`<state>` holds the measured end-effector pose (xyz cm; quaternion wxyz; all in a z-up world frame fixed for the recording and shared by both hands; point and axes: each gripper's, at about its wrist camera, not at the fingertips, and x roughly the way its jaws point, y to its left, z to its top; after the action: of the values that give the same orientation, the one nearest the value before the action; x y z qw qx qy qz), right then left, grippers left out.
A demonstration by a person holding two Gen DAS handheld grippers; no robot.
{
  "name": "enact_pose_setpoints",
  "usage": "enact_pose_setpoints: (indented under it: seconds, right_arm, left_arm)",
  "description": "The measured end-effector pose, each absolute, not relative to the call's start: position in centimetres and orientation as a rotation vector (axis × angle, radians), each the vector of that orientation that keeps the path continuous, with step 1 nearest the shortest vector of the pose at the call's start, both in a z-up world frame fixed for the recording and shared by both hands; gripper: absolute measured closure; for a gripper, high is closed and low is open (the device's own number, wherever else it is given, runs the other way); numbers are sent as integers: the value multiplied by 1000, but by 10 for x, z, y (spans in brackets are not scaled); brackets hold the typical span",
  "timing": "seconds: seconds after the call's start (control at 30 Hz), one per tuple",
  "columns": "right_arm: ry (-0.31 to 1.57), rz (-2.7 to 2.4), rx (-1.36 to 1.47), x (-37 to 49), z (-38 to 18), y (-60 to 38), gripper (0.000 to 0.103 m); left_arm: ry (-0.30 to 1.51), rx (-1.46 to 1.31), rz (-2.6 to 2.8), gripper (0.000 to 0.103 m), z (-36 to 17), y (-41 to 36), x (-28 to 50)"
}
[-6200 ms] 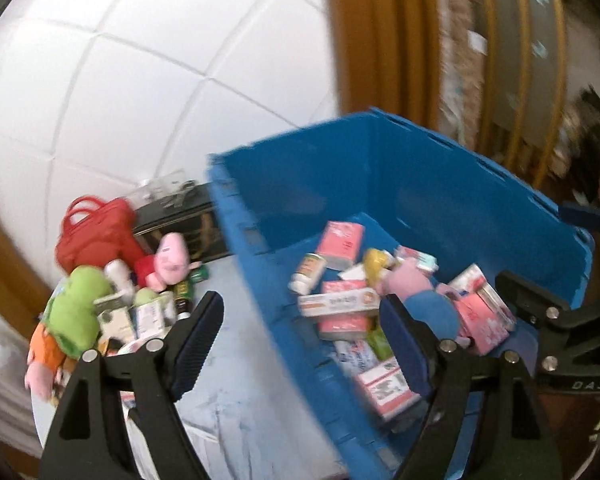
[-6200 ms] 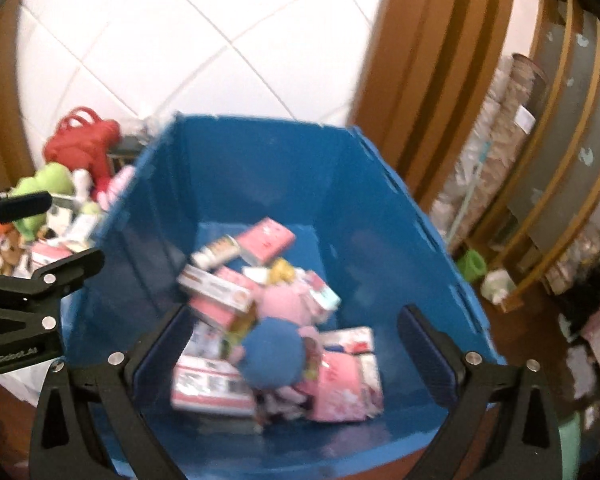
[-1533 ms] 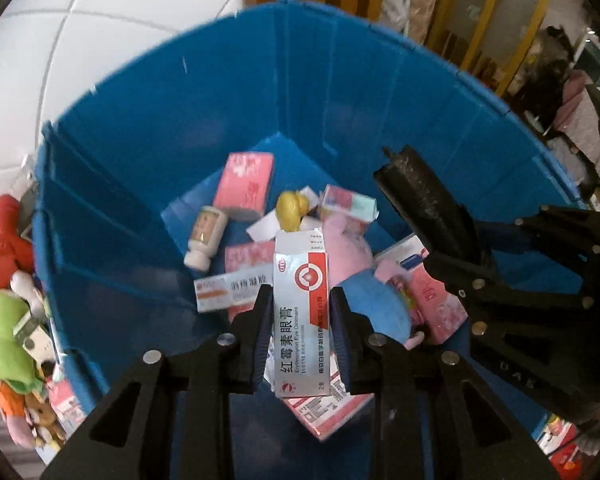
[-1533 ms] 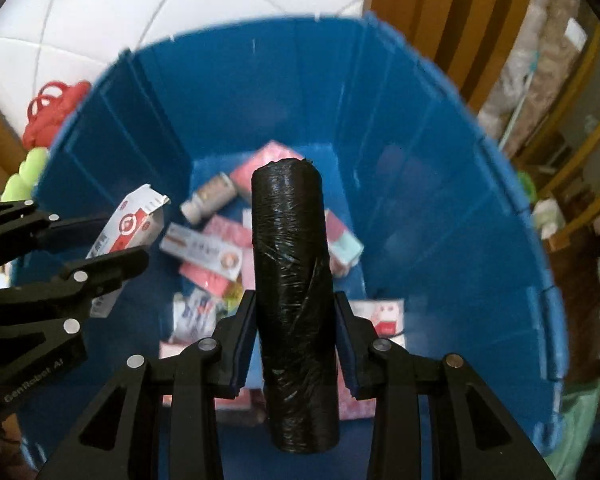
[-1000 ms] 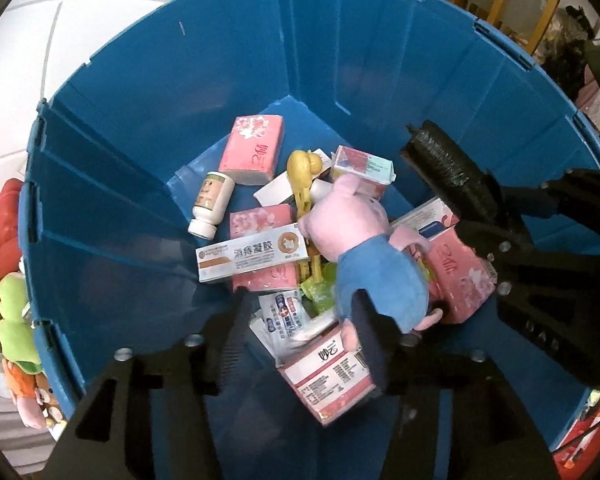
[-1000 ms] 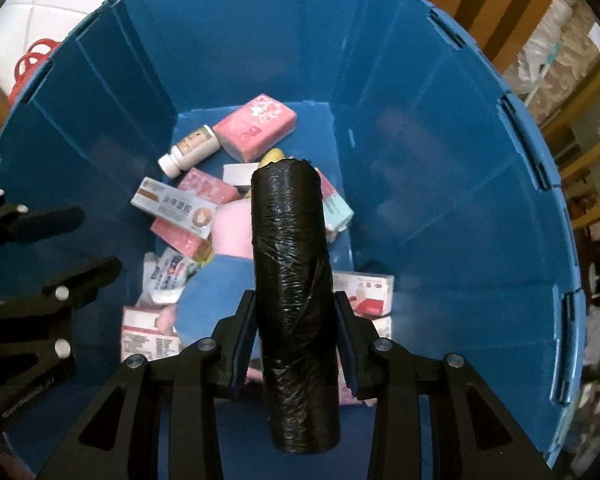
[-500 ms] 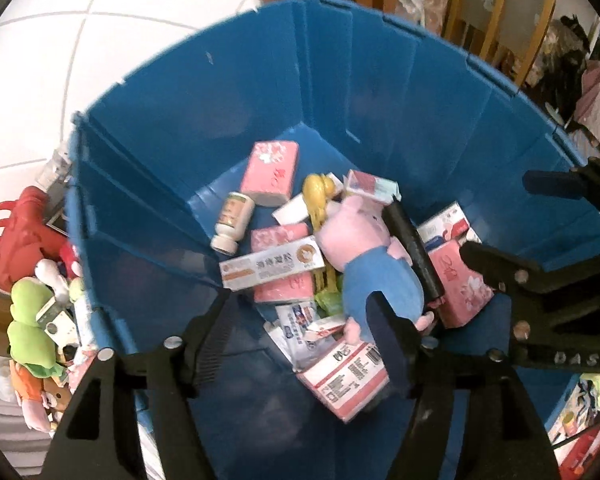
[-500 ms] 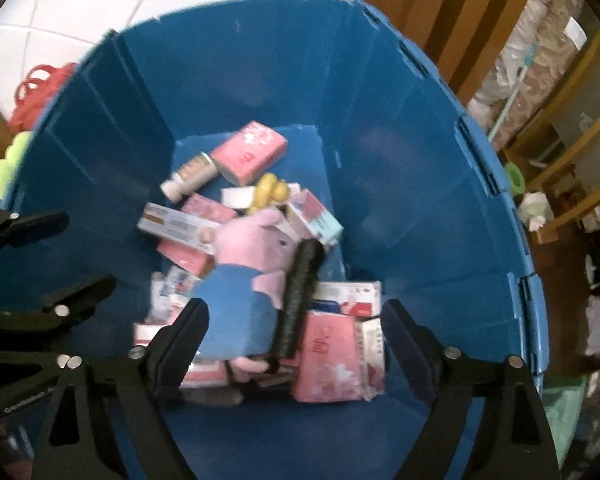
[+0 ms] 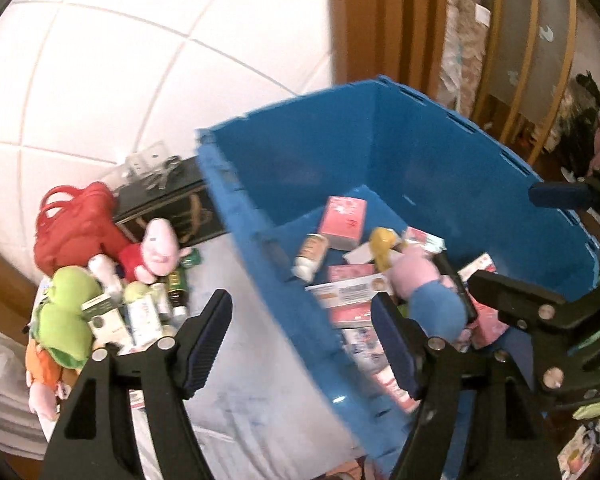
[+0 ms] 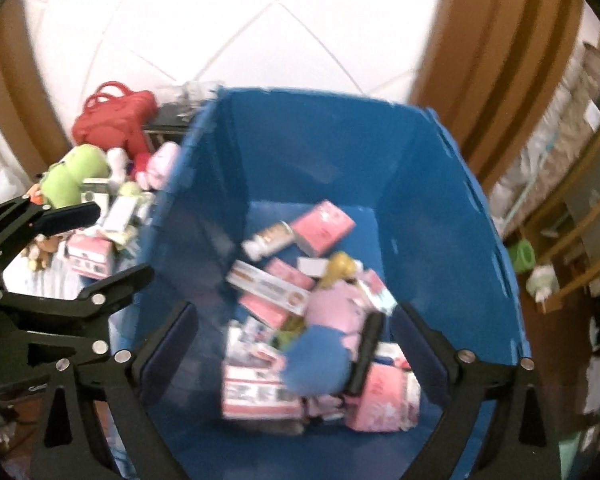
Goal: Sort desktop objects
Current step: 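Move both tools back over the pile on the table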
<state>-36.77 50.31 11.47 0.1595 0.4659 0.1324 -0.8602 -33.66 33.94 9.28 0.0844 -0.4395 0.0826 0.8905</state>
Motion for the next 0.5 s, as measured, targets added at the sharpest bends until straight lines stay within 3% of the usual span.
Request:
enact_pose_setpoints:
  seconds: [0.5]
  right_arm:
    - [412,-2376,1191,-313,132,313,0]
  left_arm:
    - [175,-1268,2842,32,69,122,-288]
